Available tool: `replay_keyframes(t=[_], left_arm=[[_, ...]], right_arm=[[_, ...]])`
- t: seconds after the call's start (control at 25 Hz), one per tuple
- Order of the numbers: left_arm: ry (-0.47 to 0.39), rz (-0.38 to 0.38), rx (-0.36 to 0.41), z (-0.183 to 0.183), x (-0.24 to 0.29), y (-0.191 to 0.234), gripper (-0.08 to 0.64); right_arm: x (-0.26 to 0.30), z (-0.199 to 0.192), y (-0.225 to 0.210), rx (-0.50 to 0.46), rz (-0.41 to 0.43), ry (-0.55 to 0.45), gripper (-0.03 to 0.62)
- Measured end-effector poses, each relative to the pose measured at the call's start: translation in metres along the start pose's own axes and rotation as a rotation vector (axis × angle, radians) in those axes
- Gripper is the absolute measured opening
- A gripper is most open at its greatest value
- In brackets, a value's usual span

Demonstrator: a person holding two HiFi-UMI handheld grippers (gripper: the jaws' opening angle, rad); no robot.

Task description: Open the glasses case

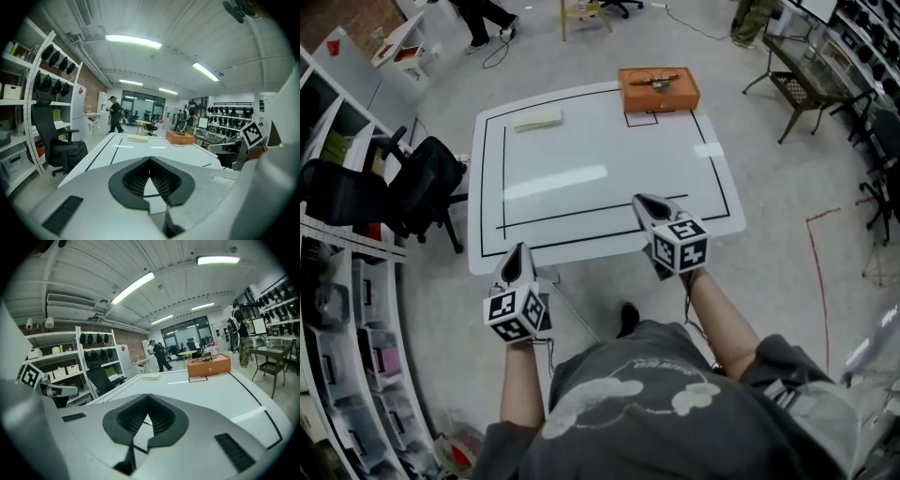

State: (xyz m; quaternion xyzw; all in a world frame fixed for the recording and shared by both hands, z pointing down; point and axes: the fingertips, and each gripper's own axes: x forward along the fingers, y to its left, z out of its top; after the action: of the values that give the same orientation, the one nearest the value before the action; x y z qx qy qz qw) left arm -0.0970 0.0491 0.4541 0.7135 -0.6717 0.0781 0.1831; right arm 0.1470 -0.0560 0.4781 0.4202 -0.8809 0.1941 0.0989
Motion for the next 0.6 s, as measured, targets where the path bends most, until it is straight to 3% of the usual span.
replay_keyframes(t=[0.2,0.6], left_arm=[[0.003,0.048,-0.008,0.003,0.018,0.001,0.002],[0.040,0.037,0.008,0.007,0.061,0.005,0.002]], right_arm=[[0.025,0.005,-0.012,-0.022,0.044,0.020,0.002],[0.043,0.008,-0.019,-0.014,0.054,0.033,0.002]])
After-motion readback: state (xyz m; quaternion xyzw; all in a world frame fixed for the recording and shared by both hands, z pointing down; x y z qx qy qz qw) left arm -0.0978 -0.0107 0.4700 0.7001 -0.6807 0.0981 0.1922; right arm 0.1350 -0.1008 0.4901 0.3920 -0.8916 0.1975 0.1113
